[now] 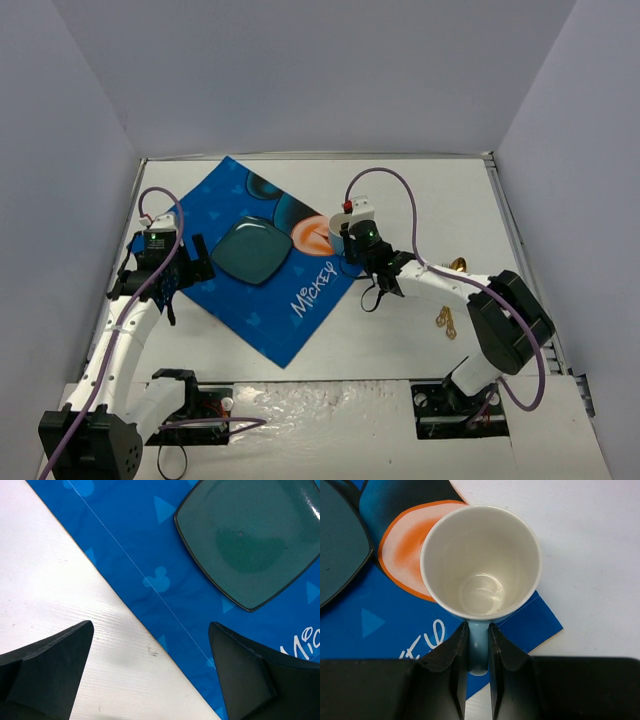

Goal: Set the dinner table for one person

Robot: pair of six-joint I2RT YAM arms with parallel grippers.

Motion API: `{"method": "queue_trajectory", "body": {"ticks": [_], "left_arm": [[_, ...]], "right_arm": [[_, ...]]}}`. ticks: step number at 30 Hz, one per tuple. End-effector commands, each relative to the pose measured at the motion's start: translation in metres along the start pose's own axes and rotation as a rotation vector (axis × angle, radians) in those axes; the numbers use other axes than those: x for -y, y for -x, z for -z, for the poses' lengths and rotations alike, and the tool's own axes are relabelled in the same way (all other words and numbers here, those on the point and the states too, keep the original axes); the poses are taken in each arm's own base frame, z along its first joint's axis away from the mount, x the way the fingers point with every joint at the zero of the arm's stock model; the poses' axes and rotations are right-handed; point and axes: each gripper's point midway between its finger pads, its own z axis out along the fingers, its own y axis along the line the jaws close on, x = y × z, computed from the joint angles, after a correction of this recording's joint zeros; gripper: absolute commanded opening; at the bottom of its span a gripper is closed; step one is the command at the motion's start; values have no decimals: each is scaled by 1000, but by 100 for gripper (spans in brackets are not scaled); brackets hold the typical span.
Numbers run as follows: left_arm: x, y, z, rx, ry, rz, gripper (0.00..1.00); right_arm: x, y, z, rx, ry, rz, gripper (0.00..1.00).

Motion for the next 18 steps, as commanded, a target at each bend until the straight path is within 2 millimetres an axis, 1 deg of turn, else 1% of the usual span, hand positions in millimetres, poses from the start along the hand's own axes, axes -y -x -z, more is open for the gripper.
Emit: {"method": "queue_trajectory", "body": {"ticks": [1, 3, 5, 6, 8, 9, 11, 12, 13, 15, 16, 18], "left_arm": [[7, 18, 4, 66, -24, 0, 97], [7, 18, 4, 66, -24, 0, 97], [7, 18, 4, 67, -26, 0, 97], [7, 18, 4, 67, -26, 0, 97], [7, 18, 4, 64, -25, 0, 97], [6, 18, 4, 65, -24, 0, 97], [7, 18, 4, 64, -27, -1, 97], [7, 18, 4, 64, -27, -1, 97], [7, 18, 4, 64, -25, 0, 97], [7, 17, 4, 63, -25, 1, 97], [7, 18, 4, 63, -24, -2, 97], [6, 18, 4, 63, -23, 0, 97]], "right_arm": [[-9, 44, 1, 184, 6, -54, 0], [-8, 36, 2, 172, 5, -51, 0], [-7, 29, 6, 162, -6, -52, 9], [-6, 28, 8, 160, -10, -57, 17], [-4, 26, 11, 150, -17, -65, 36], [0, 25, 14, 144, -31, -70, 52], [6, 29, 22, 144, -56, -83, 70], [9, 29, 25, 136, -72, -89, 76], [14, 27, 28, 121, -93, -94, 78], [24, 28, 34, 114, -130, -110, 82], [35, 32, 41, 113, -162, -144, 84], [64, 26, 47, 76, -227, -194, 85]]}}
